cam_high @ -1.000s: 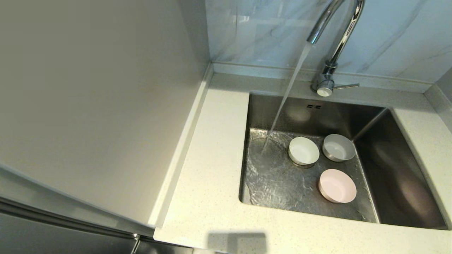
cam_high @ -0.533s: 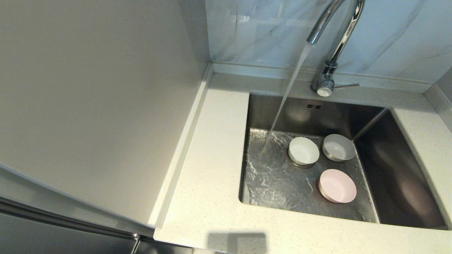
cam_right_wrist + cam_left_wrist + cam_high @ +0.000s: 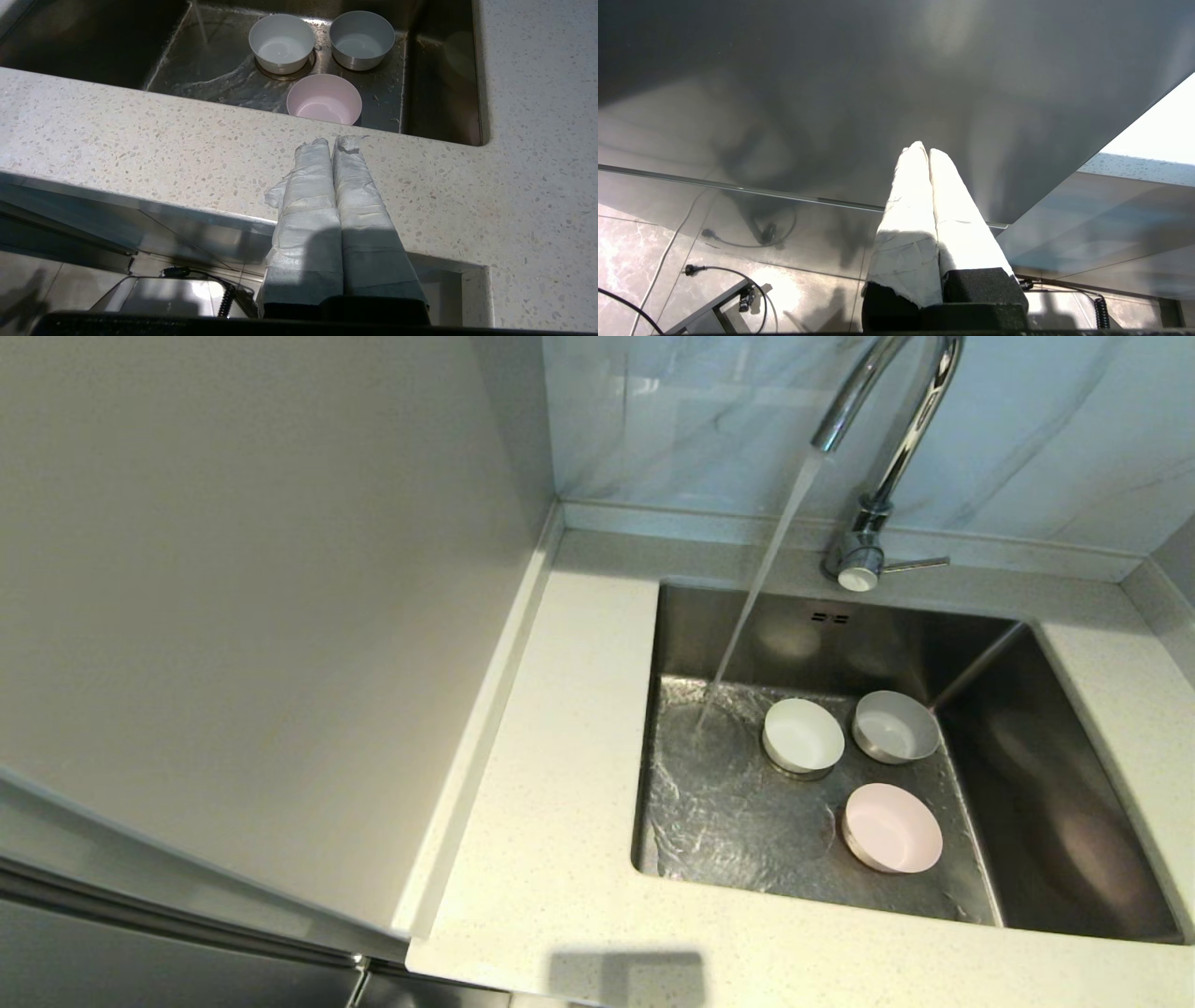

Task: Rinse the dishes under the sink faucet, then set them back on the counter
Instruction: Wait for the water to rinse the bowl

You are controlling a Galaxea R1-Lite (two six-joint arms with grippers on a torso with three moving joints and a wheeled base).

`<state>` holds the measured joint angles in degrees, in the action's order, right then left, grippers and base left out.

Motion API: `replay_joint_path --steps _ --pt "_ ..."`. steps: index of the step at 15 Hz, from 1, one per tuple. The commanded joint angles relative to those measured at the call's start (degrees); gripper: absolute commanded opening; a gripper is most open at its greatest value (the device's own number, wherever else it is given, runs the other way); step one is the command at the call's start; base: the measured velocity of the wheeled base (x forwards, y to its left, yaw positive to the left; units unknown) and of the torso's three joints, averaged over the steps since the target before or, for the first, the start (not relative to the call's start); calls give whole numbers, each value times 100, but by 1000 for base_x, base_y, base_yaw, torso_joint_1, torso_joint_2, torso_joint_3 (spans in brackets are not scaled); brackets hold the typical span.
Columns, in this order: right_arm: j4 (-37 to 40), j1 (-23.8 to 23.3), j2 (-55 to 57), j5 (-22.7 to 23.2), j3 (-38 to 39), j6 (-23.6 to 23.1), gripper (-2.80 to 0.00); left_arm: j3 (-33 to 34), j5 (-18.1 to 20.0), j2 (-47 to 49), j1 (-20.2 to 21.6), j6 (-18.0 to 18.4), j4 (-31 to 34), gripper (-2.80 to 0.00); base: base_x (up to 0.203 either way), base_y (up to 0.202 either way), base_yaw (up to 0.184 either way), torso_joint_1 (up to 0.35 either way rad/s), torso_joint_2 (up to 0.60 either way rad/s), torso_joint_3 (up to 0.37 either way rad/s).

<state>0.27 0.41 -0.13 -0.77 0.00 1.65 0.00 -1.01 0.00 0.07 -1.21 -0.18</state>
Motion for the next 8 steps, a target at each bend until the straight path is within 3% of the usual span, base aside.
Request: replay_joint_path --steps 1,8 --pt "0 2 13 -2 0 2 -280 0 -4 -18 1 -2 1 -280 0 0 0 0 0 0" --pt "0 2 13 -2 0 2 -280 0 -4 -18 1 -2 1 -280 0 0 0 0 0 0"
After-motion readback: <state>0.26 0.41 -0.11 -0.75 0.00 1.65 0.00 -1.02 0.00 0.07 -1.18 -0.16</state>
